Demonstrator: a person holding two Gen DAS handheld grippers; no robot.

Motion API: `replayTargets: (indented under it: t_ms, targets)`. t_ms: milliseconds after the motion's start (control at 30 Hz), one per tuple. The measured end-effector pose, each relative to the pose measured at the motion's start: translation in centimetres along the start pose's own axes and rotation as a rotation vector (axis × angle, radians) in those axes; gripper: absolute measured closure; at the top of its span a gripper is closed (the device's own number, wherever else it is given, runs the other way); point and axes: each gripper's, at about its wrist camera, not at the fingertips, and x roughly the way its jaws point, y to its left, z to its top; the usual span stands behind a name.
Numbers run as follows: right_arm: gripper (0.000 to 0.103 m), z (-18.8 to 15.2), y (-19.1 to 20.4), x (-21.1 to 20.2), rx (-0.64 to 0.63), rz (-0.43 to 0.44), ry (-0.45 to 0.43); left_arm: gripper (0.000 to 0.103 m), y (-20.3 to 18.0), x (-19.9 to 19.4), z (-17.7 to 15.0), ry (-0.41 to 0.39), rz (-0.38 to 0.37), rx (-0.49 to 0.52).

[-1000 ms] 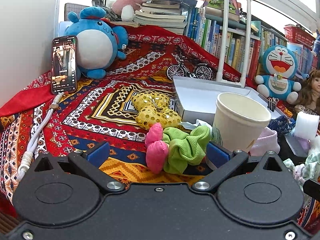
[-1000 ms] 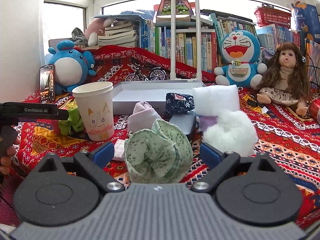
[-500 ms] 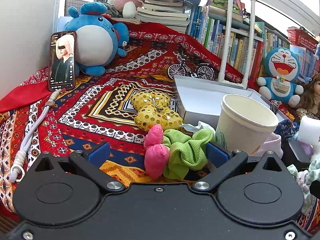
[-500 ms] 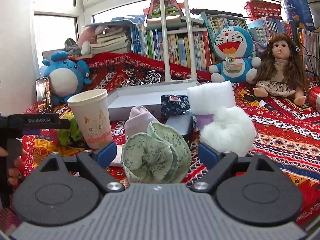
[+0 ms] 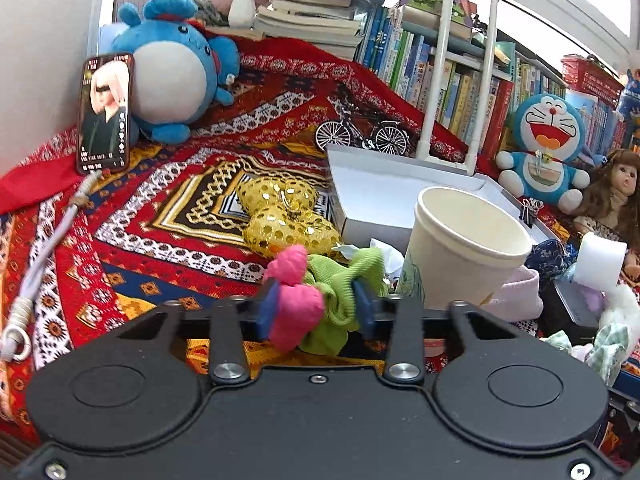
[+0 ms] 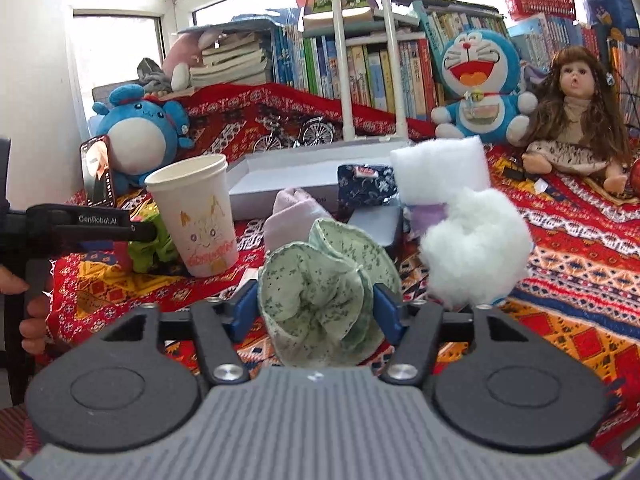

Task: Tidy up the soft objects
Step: 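Close left gripper on the scrunchie while right gripper closes on the bucket hat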

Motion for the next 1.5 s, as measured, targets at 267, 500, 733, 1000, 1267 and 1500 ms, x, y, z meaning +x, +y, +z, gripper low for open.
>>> replayTargets:
  t_ms: [267, 500, 733, 1000, 1267, 1500]
  targets:
    - [0.07, 0.3, -0.3, -0.4, 0.055, 0.005, -0.003, 0.074, -0.3, -2.1, -0.4, -0.002, -0.018, 0.039]
    - [0.071, 0.3, 0.4, -0.9, 0.019, 0.013, -0.015, 0.074, -0.1, -4.2, -1.0, 0.01, -0.047, 0.033]
    - [0.041, 0.2, 0.4, -0.7, 0.02, 0.009, -0.011, 0.064, 0.1, -4.8, -1.4, 0.008, -0.062, 0.018]
    - [0.028, 0.0, 0.3, -0.1, 0.006, -0.03, -0.003, 0.035, -0.3, -4.0, -1.5, -0.011, -0.027, 0.039]
    - [0.02, 0.0, -0.1, 0.6, 0.013, -0.034, 0.008, 0.02, -0.2, -2.4, -2.0, 0.031, 0.001, 0.035]
    - [0.014, 0.0, -0.6, 0.8, 0.055, -0.061, -0.017, 0.017, -0.1, -1.3, -2.2, 0.054, -0.012, 0.008]
